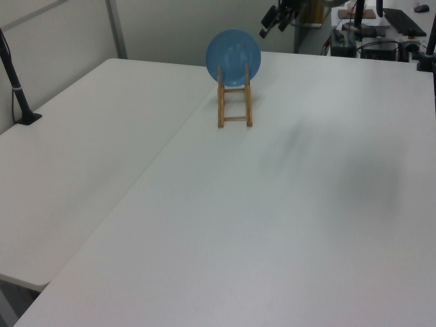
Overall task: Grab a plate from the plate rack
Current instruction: 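Move the open gripper toward the blue plate's rim in the rack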
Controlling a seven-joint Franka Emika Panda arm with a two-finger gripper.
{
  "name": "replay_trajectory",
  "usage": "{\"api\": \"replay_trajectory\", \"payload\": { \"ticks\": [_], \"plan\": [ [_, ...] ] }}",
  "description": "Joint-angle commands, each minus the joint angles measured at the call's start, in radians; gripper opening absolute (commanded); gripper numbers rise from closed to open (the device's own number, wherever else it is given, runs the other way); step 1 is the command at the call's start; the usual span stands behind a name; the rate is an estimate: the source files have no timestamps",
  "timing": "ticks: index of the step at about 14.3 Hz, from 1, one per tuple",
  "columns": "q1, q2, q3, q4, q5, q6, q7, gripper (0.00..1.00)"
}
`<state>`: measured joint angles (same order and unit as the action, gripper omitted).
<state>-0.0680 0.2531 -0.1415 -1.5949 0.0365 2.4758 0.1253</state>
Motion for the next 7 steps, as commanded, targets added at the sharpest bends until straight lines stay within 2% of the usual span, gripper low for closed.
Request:
{"api": "replay_trajectory", "payload": {
  "ticks": [1,2,4,7],
  "plan": [
    [-0.016,0.113,-0.004,0.084,0.007,0.17,0.03,0.96],
    [-0.022,0.129,-0.01,0.084,-0.019,0.234,0.028,0.91],
    [-0.032,0.182,-0.015,0.096,-0.053,0.311,0.027,0.89],
    [-0.035,0.245,-0.023,0.137,-0.072,0.333,0.017,0.86]
  ]
}}
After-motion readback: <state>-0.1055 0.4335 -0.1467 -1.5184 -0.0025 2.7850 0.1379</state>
